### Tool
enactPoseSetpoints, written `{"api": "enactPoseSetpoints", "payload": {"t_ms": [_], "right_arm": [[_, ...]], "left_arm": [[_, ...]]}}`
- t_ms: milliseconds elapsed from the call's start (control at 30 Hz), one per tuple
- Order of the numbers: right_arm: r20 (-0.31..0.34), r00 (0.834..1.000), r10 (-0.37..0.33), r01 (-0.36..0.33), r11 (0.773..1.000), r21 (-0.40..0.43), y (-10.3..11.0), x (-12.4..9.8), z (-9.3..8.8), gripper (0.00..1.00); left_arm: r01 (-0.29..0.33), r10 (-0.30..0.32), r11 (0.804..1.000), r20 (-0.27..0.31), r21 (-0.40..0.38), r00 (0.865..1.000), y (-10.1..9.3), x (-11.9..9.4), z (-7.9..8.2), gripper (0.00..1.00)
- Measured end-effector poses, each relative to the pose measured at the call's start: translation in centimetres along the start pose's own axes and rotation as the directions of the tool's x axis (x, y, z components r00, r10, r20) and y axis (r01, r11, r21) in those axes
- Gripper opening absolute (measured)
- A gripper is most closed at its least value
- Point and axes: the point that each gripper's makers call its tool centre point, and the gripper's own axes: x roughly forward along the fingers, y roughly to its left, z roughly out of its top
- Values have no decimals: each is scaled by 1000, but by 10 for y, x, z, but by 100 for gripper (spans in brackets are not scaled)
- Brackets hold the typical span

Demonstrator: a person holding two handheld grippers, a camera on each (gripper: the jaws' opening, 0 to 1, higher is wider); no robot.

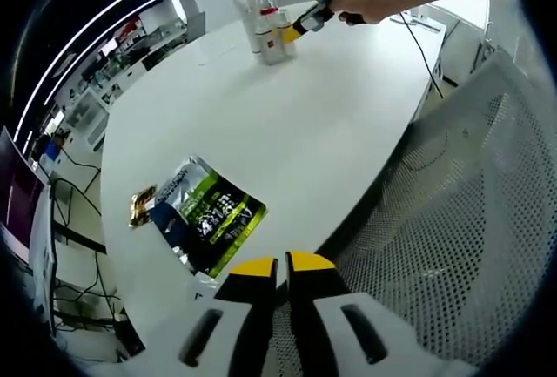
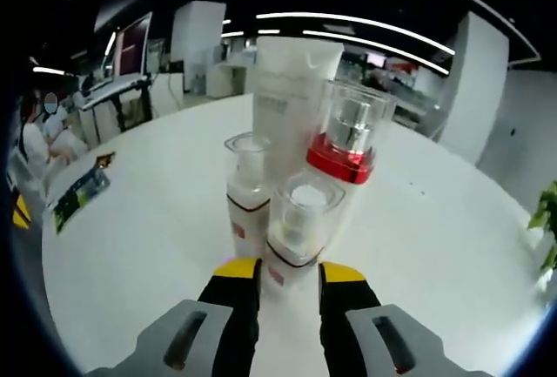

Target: Arrange the skincare products in the storage area until every visible bottle or jar stands upright without overlapping.

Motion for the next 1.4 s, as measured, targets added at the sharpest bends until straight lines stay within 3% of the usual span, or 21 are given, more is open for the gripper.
{"api": "enactPoseSetpoints", "payload": {"t_ms": [67, 267, 467, 733, 1033, 1133, 1233, 1400], "right_arm": [[-44, 998, 39, -39, 999, 12, 3, 1, -11, 23], [-95, 995, 35, -35, 999, 1, -10, 2, -25, 20], [-80, 997, 21, -21, 1000, 0, -22, 4, -20, 19], [-83, 996, 33, -32, 999, 5, -16, 3, -18, 17], [-74, 996, 55, -49, 996, 80, -11, 0, -22, 20], [-70, 994, 85, -72, 982, 172, 3, -6, -34, 21], [-91, 986, 140, -116, 965, 236, 32, -16, -51, 21], [-104, 976, 193, -159, 950, 267, 67, -19, -56, 26]], "left_arm": [[0, 0, 1000, -2, 1, 1000, 0, 0, 0, 1], [-1, 1, 1000, -4, 0, 1000, 0, 1, -1, 1], [-4, 4, 1000, -5, -4, 1000, 0, 0, -1, 1], [-3, 3, 1000, -13, -7, 1000, 0, 0, -2, 2], [-20, 20, 1000, -3, -7, 1000, 2, -1, 1, 3], [-24, 24, 1000, -2, -16, 1000, 3, -1, 1, 3], [-28, 28, 1000, 2, -13, 1000, 4, -2, 2, 3], [-39, 39, 999, 13, -14, 999, 6, -3, 3, 4]]}}
